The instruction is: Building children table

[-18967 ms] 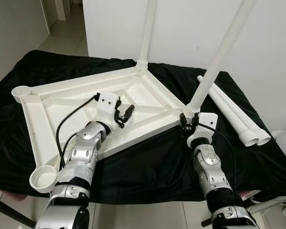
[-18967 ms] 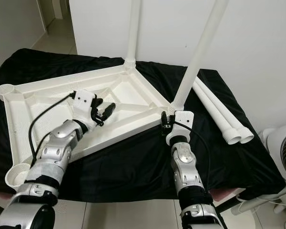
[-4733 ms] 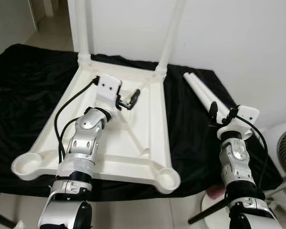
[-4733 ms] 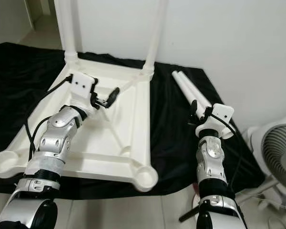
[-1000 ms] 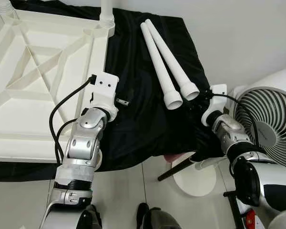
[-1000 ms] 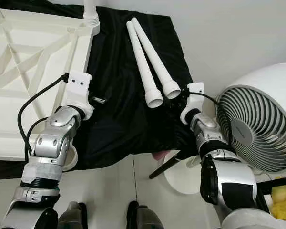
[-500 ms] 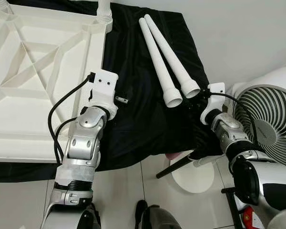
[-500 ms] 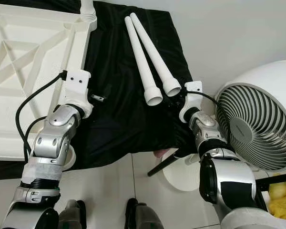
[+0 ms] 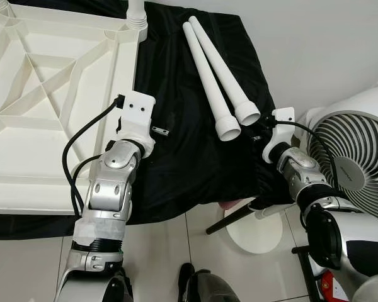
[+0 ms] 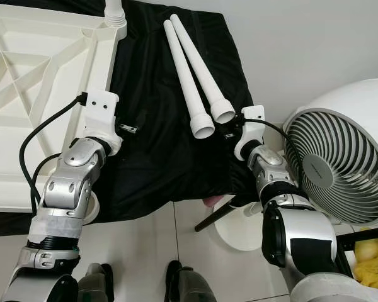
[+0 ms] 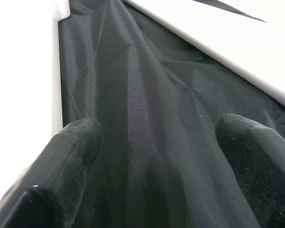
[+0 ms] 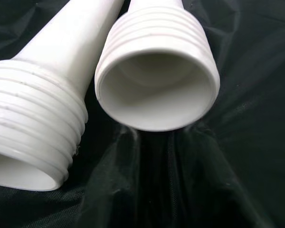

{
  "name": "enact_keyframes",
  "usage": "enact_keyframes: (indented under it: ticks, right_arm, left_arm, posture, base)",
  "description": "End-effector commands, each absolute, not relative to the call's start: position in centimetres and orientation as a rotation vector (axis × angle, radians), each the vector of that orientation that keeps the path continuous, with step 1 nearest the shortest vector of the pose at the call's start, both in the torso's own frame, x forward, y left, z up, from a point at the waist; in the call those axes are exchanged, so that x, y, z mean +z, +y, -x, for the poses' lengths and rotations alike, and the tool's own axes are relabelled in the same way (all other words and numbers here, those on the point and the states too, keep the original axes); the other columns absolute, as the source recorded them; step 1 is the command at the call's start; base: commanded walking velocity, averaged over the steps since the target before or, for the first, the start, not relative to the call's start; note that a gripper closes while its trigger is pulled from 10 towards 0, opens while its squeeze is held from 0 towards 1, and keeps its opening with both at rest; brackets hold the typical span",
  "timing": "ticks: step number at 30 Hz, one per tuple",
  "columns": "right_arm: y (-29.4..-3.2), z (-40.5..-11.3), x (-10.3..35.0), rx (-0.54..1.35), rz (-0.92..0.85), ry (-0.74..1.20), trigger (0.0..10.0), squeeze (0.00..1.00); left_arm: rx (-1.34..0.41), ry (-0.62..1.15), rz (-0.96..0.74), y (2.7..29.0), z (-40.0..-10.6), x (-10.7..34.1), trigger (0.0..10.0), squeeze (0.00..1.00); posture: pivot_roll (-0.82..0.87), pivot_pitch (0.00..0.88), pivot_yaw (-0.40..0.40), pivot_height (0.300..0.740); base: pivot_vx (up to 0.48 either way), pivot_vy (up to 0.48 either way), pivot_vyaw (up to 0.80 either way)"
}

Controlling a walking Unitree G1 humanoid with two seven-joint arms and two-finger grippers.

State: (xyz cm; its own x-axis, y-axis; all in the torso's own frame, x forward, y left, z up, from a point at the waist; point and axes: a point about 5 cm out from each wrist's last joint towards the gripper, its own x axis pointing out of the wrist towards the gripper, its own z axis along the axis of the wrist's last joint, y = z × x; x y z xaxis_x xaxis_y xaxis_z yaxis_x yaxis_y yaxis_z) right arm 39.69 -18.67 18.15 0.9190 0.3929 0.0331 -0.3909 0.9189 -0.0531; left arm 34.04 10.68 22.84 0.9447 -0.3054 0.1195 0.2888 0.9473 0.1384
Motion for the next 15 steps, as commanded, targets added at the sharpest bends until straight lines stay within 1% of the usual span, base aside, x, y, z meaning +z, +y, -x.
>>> enact_keyframes:
  ticks: [1, 8, 9, 10, 15]
  right_arm:
    - [-19.0, -39.1, 16.1, 0.387, 0.046, 0.034, 10.0, 0.00]
    - [-18.7, -38.7, 15.2, 0.414, 0.041, 0.036, 10.0, 0.00]
    - [-18.5, -38.5, 14.8, 0.424, 0.047, 0.044, 10.0, 0.71]
    - [-18.5, -38.4, 14.4, 0.429, 0.050, 0.053, 10.0, 1.00]
    - [-19.0, -38.2, 14.4, 0.404, 0.067, 0.026, 10.0, 1.00]
  left_arm:
    - [-0.205, -0.091, -0.103, 10.9, -34.0, 21.6, 10.0, 0.00]
    - [-0.209, -0.092, -0.096, 10.6, -34.0, 21.5, 10.0, 0.00]
    - [-0.210, -0.092, -0.094, 10.6, -34.0, 21.5, 10.0, 0.00]
    - [-0.210, -0.092, -0.094, 10.6, -34.1, 21.5, 10.0, 0.00]
    - [-0.213, -0.099, -0.095, 10.5, -34.2, 21.8, 10.0, 0.00]
  posture:
    - [0.15, 0.262, -0.157, 0.740]
    - [0.14, 0.247, -0.161, 0.740]
    - [0.14, 0.247, -0.161, 0.740]
    - [0.14, 0.242, -0.161, 0.740]
    - [0.13, 0.248, -0.164, 0.740]
  base:
    - [0.000, 0.000, 0.00]
    - [0.000, 0.000, 0.00]
    - [0.000, 0.000, 0.00]
    - [0.000, 0.000, 0.00]
    - [0.000, 0.000, 0.00]
